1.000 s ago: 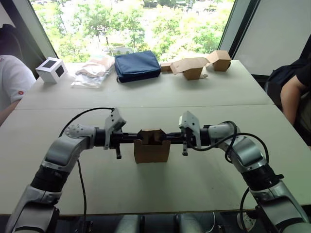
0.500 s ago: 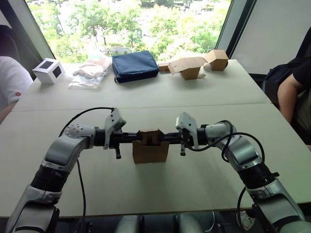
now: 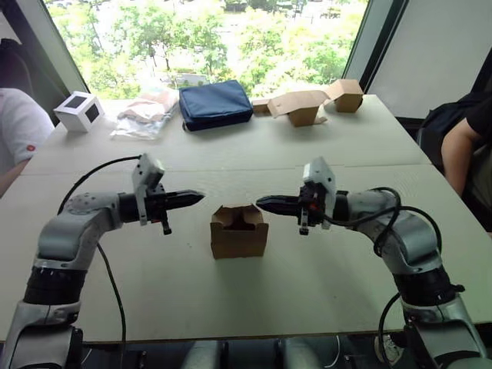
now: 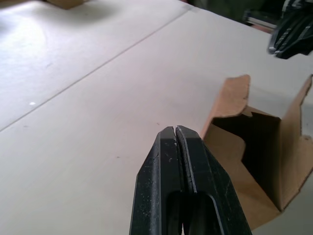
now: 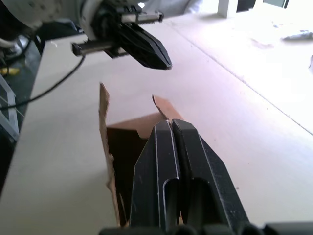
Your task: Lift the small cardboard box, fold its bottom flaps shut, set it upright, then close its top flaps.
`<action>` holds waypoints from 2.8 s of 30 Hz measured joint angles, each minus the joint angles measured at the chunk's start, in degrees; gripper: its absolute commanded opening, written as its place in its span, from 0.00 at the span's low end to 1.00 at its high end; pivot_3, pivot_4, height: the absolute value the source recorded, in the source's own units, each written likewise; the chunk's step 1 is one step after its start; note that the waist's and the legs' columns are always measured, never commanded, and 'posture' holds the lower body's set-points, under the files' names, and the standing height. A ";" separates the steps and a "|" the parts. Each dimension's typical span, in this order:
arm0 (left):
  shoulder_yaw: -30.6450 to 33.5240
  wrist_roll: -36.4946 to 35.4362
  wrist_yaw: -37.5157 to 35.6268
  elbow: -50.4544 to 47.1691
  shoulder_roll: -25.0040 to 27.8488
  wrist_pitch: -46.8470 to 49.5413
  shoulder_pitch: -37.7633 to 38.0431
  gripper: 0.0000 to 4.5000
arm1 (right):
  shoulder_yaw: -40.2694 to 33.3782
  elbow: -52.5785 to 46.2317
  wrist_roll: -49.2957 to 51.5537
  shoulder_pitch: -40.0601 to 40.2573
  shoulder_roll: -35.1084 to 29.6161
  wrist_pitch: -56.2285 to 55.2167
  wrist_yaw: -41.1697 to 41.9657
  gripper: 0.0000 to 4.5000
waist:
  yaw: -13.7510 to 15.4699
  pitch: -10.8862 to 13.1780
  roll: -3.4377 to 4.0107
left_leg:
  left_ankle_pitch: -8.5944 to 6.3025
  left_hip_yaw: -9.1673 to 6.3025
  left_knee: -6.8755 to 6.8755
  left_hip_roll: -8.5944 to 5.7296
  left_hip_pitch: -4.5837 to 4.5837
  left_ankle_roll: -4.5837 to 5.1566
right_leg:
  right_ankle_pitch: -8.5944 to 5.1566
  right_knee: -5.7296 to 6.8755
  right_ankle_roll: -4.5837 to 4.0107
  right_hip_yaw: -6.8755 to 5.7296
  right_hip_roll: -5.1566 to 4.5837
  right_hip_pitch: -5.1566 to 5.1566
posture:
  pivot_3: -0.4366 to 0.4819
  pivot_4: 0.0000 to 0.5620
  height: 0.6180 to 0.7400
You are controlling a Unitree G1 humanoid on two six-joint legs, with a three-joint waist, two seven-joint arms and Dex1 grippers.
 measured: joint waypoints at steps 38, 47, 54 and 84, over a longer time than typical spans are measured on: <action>-11.99 13.75 -14.99 34.80 -13.07 -14.23 -12.36 0.00 | 20.97 -5.81 -16.24 1.07 -0.78 -2.86 -8.85 0.00 | -0.52 0.01 -0.09 | 0.01 0.07 0.15 -0.04 -0.04 0.03 | 0.00 0.35 0.00 -0.04 0.12 -0.12 | 0.48 0.27 1.00; -11.82 13.87 -14.61 34.10 -13.19 -14.35 -11.82 0.00 | 20.83 -2.80 -16.10 0.11 2.51 -2.16 -8.39 0.00 | -0.51 0.00 -0.09 | 0.00 0.07 0.15 -0.05 -0.04 0.03 | 0.00 0.37 0.00 -0.03 0.12 -0.13 | 0.48 0.27 1.00; -11.01 14.27 -12.66 34.03 -12.83 -14.73 -10.53 0.00 | 20.80 -0.31 -16.11 0.01 4.23 -2.55 -8.06 0.00 | -0.56 0.00 -0.09 | 0.01 0.07 0.15 -0.05 -0.04 0.03 | 0.00 0.40 0.00 -0.02 0.12 -0.16 | 0.48 0.27 1.00; -0.66 -7.46 4.58 -25.99 -0.71 12.50 17.79 0.00 | 19.09 7.20 -16.26 -2.25 8.29 -7.49 -4.21 0.00 | -0.56 0.00 -0.08 | 0.03 0.02 0.02 -0.04 -0.02 -0.08 | -0.02 0.33 -0.05 0.11 -0.03 -0.20 | 0.48 0.27 1.00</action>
